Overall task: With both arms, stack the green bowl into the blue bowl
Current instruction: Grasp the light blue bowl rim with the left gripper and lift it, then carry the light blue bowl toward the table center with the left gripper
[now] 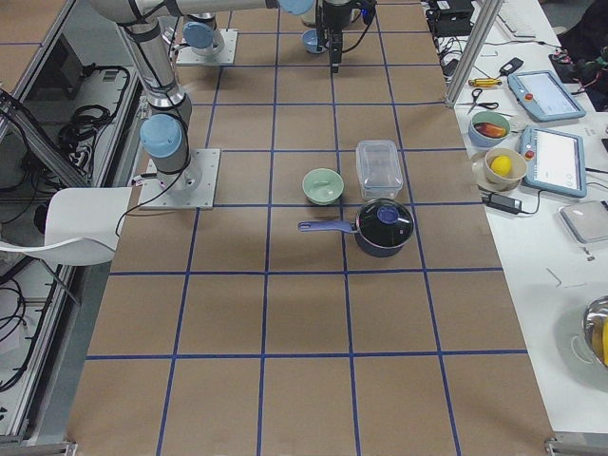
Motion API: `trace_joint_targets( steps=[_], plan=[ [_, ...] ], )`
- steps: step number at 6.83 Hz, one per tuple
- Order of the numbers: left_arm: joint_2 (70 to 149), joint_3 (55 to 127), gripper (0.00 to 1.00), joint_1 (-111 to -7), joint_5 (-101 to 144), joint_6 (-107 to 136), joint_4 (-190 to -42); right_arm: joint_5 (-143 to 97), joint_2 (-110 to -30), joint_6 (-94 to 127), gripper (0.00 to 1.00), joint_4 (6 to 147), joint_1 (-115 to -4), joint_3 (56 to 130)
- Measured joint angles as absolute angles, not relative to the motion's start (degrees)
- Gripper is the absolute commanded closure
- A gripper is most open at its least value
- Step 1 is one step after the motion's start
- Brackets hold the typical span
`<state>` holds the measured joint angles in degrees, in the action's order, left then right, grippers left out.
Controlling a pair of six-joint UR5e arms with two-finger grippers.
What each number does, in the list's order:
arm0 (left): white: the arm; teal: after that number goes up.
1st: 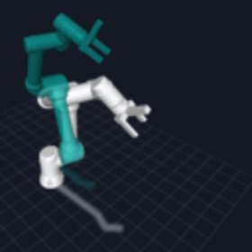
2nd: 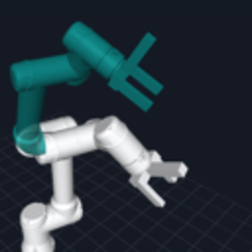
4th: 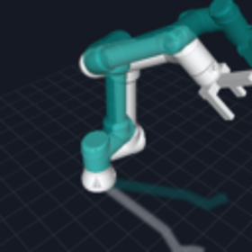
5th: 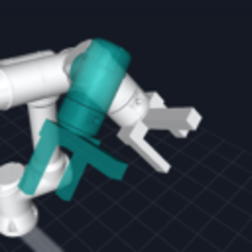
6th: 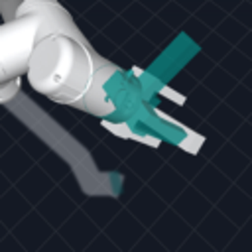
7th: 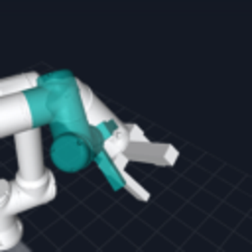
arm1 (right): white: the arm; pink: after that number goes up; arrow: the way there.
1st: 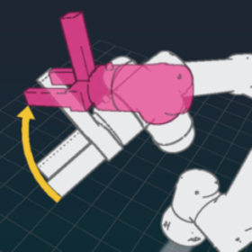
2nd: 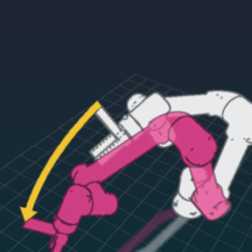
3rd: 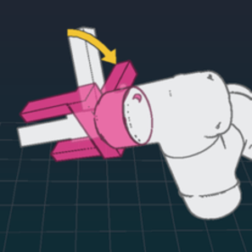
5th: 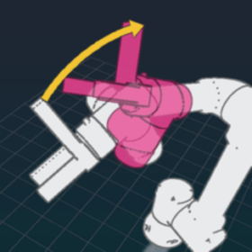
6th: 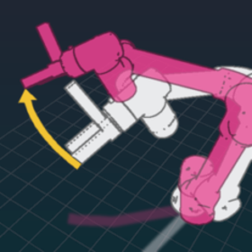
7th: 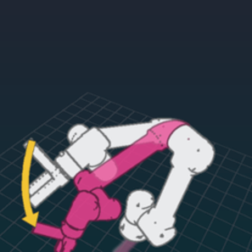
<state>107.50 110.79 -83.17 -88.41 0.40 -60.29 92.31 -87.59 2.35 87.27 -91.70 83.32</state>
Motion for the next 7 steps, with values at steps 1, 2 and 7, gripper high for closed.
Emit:
trace_joint_targets(
  steps=[1, 2, 7],
  plan=[
    [106.6, 109.3, 1.00, -84.6, -88.4, 0.6, -60.6, 92.3, -87.6, 2.3, 0.00, 87.3, -91.7, 83.3],
    [106.3, 106.7, 1.00, -88.5, -88.5, 2.9, -60.9, 92.3, -87.6, 2.3, 0.00, 87.3, -91.6, 83.3],
    [113.1, 96.4, 1.00, -112.0, -83.3, 31.8, -53.0, 92.3, -87.5, 2.3, 0.00, 87.3, -91.6, 83.4]
  ],
)
